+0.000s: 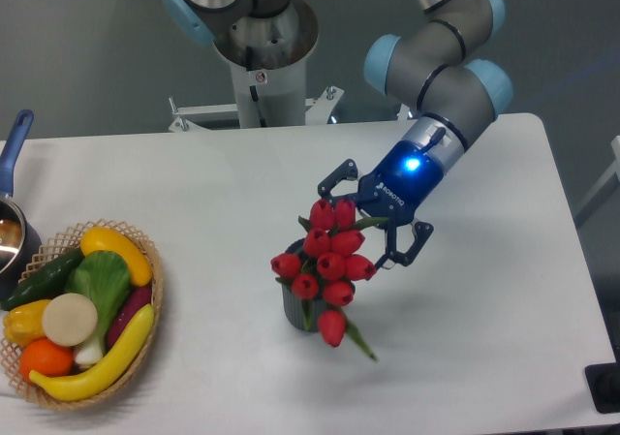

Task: Insert the flowers into the vase
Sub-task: 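Open the gripper to release the tulips in the vase, then raise the open gripper up away from the tulips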

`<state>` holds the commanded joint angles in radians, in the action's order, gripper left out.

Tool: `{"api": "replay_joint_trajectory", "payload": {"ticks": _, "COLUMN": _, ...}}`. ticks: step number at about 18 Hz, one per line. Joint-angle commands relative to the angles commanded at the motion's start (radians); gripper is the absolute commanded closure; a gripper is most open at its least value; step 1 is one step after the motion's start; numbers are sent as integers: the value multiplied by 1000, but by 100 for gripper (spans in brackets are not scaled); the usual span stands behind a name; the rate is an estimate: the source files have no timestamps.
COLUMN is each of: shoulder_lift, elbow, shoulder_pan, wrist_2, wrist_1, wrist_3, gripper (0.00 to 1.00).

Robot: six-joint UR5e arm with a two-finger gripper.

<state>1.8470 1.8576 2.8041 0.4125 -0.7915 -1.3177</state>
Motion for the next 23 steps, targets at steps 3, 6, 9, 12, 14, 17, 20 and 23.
{"api": "replay_joint_trajectory", "payload": {"ticks": 3, "shoulder_lift": -21, "elbow": 6, "shoulder_pan": 0, "wrist_2": 25, "wrist_1": 0, "wrist_3": 0, "gripper": 0}}
{"api": "replay_joint_trajectory", "payload": {"ticks": 6, "shoulder_lift": -43, "elbow": 12, "shoulder_pan": -2, "wrist_2": 45, "wrist_1": -2, "wrist_3": 0, "gripper": 0}}
{"api": "replay_joint_trajectory", "payload": {"ticks": 9, "shoulder_lift": -66, "elbow": 20, "shoulder_pan": -5, "wrist_2": 121, "wrist_1": -2, "wrist_3": -2, "gripper": 0}}
{"api": "replay_joint_trajectory", "payload": {"ticks": 12, "shoulder_lift": -84, "elbow": 25, "shoulder_pan": -8, "wrist_2": 204, "wrist_1": -2, "wrist_3": -2, "gripper": 0}}
{"api": "replay_joint_trajectory", "payload": {"ticks": 14, "shoulder_lift": -98, "elbow": 28, "shoulder_pan": -9, "wrist_2": 261, "wrist_1": -2, "wrist_3": -3, "gripper": 0}}
{"api": "replay_joint_trajectory", "payload": {"ticks": 17, "shoulder_lift": -112, "elbow": 32, "shoulder_pan": -9, "wrist_2": 321, "wrist_1": -2, "wrist_3": -3, "gripper": 0}}
{"api": "replay_joint_trajectory", "payload": {"ticks": 20, "shoulder_lift": -140, "elbow": 29, "shoulder_pan": -3, "wrist_2": 397, "wrist_1": -3, "wrist_3": -5, "gripper": 0}}
{"api": "replay_joint_trajectory", "payload": {"ticks": 23, "shoulder_lift": -173, "elbow": 18, "shoulder_pan": 11, "wrist_2": 511, "wrist_1": -3, "wrist_3": -5, "gripper": 0}}
